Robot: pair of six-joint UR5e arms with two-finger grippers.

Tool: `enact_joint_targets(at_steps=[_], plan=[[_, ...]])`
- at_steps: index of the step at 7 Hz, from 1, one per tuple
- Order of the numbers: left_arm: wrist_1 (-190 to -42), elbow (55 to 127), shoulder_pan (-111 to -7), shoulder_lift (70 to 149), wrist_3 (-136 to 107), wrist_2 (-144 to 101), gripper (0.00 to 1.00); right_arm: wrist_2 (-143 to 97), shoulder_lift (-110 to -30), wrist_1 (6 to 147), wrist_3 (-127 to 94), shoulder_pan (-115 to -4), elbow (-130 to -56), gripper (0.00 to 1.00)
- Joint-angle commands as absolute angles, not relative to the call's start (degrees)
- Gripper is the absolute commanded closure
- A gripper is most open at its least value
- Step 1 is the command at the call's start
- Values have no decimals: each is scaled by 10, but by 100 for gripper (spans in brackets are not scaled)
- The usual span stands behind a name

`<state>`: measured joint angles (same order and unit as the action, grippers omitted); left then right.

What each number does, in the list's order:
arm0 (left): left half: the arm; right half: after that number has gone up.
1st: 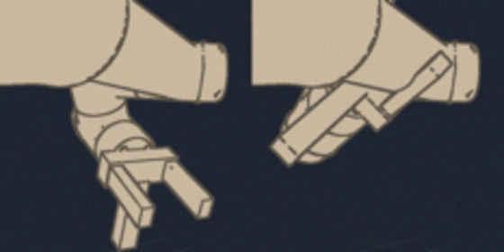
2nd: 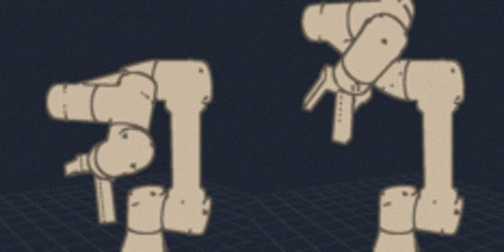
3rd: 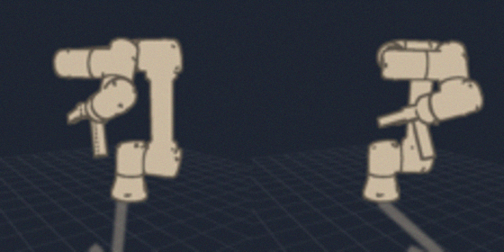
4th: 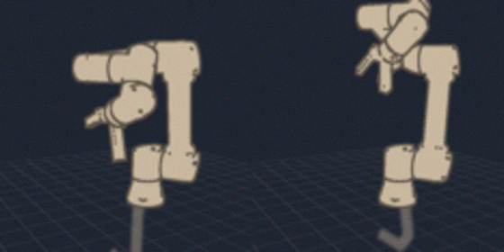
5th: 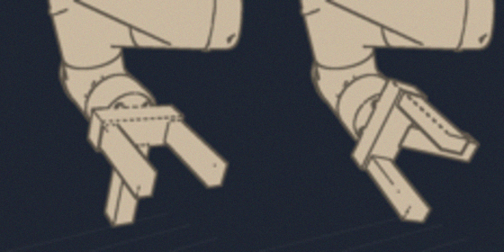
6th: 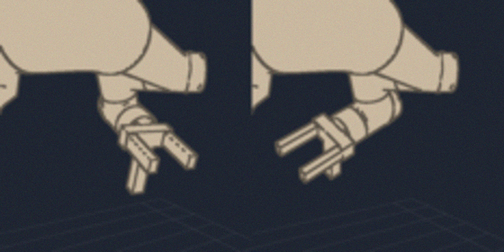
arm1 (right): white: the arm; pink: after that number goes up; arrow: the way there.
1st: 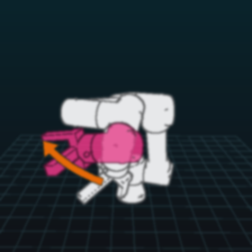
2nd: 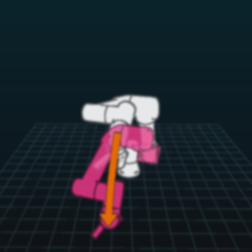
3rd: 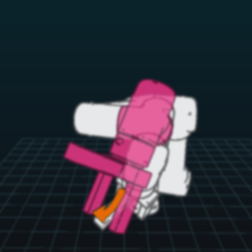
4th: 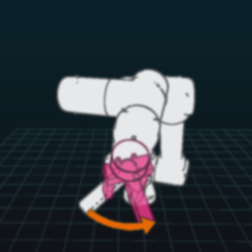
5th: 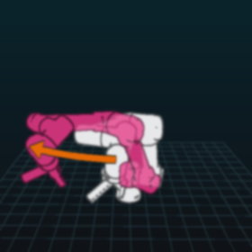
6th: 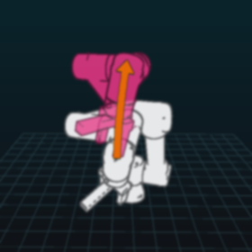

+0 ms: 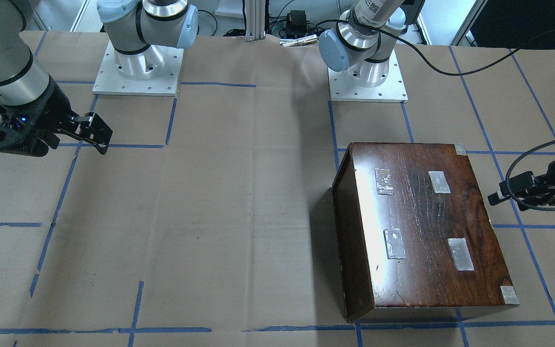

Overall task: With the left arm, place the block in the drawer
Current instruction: 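Grasp the white drawer handle with the left gripper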

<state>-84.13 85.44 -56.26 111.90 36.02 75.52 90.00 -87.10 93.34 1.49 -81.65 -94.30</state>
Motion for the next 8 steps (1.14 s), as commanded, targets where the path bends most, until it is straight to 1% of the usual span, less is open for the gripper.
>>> enact_joint_targets(at_steps=[1, 4, 8], plan=[[-832, 856, -563, 1130, 360, 756, 2, 900, -871, 933, 15, -817, -943, 0], [-825, 854, -563, 1153, 359, 755, 2, 900, -871, 933, 15, -817, -943, 0], [-806, 853, -563, 1165, 362, 757, 2, 900, -871, 933, 15, -817, -943, 0]])
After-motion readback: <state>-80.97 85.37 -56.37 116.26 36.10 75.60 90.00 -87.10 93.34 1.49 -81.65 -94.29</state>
